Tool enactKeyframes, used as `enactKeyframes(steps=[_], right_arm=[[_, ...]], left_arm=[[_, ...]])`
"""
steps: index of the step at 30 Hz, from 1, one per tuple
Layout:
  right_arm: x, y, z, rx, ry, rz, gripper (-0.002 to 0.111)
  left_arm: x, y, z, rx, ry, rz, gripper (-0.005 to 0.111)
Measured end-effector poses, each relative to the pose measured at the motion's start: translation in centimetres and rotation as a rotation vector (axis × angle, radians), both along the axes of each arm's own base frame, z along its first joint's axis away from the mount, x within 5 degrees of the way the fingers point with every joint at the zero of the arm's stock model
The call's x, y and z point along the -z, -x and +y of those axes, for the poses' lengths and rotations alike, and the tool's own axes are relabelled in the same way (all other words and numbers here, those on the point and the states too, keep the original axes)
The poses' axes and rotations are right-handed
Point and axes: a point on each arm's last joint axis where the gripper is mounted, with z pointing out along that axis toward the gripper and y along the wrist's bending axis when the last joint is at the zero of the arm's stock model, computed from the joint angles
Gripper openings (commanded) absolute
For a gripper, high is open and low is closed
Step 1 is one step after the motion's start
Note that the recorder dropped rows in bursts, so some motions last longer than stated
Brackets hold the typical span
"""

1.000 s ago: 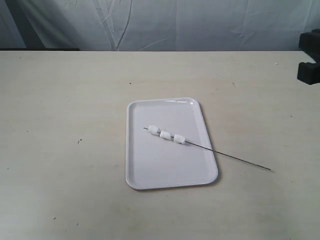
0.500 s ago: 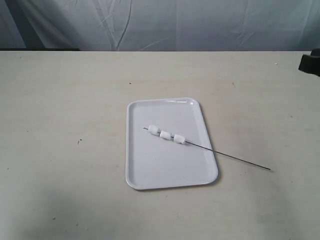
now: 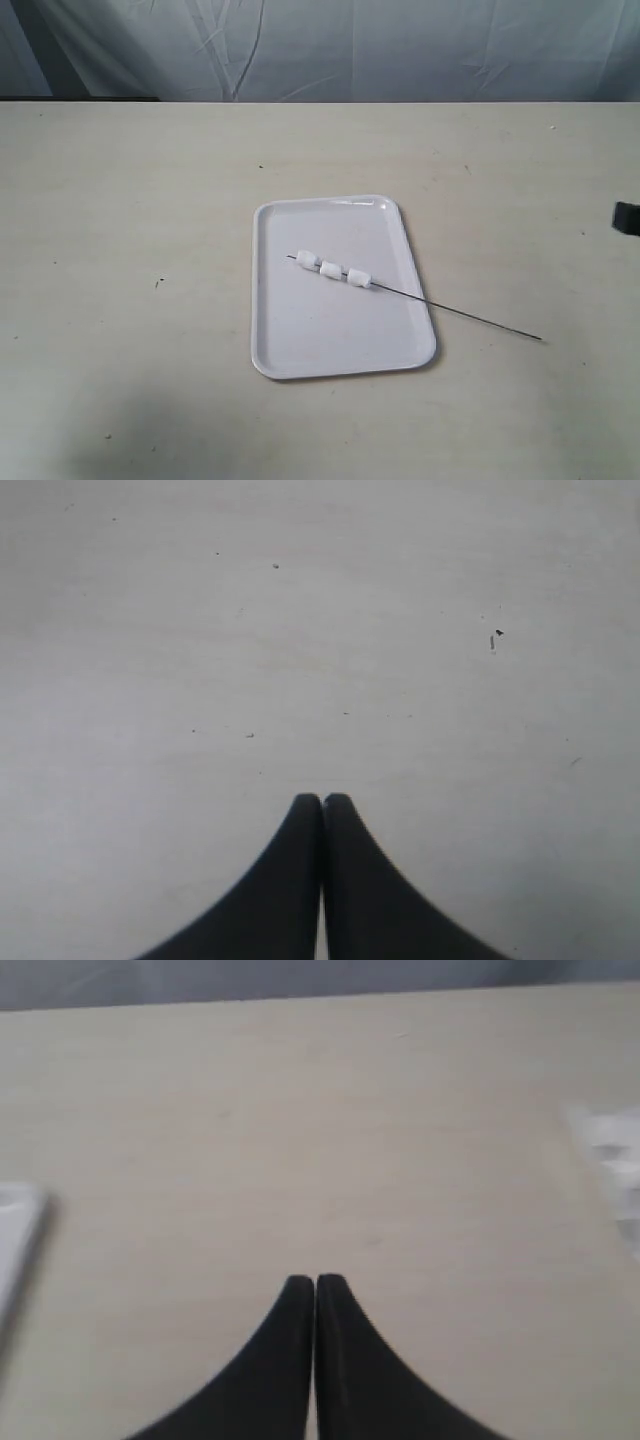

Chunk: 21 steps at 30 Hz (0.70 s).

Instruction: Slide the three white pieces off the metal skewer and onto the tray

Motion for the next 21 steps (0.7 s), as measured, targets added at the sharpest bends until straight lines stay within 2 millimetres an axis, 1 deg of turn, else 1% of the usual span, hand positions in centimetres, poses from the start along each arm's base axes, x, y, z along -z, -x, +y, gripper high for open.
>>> enactKeyframes(steps=[3,4,5,7,9,11,13,15,18,19,21], right_arm=[[-0.2,0.4,-2.1,0.195,0.141,0.004,-0.001],[-0.1,0.6,-2.6,0.257,0.146,0.034,-0.001],[0.3,1.0,-2.8,0.296,0.138,0.084,-0.001],[1.0,1.6,-2.8,0.349,0.061,0.188,-0.001],[1.9,1.8,-1.9,0.324,-0.051,0.304,-0.001],[2.4,1.7,-0.7,0.196,-0.095,0.369,-0.001],[2.4,1.6,0.5,0.062,-0.148,0.391,-0.001],[2.2,1.5,1.6,-0.122,-0.125,0.398,-0.001],[1.4,1.1,3.2,-0.403,-0.056,0.376,-0.001],[1.2,0.9,3.5,-0.47,-0.038,0.363,0.001],[0.9,0.3,4.0,-0.567,-0.006,0.345,0.008]], left_arm=[[0.0,0.0,0.0,0.0,-0.001,-0.005,0.0],[-0.1,-0.1,0.0,-0.001,-0.001,-0.01,0.0],[-0.1,-0.1,0.0,-0.001,-0.002,-0.015,0.0],[-0.1,-0.2,0.0,-0.005,0.006,-0.025,0.0],[-0.2,-0.2,-0.1,-0.014,0.027,-0.03,0.0],[-0.3,-0.3,-0.4,-0.011,0.06,-0.038,0.0],[-0.6,-0.4,-0.7,0.041,0.071,-0.059,0.0],[-0.8,-0.7,-1.4,0.125,0.099,-0.089,0.0],[-0.9,-1.2,-2.7,0.315,0.126,-0.146,0.0],[-0.9,-1.4,-3.1,0.388,0.131,-0.163,0.0],[-0.7,-1.7,-3.7,0.49,0.142,-0.182,0.004]])
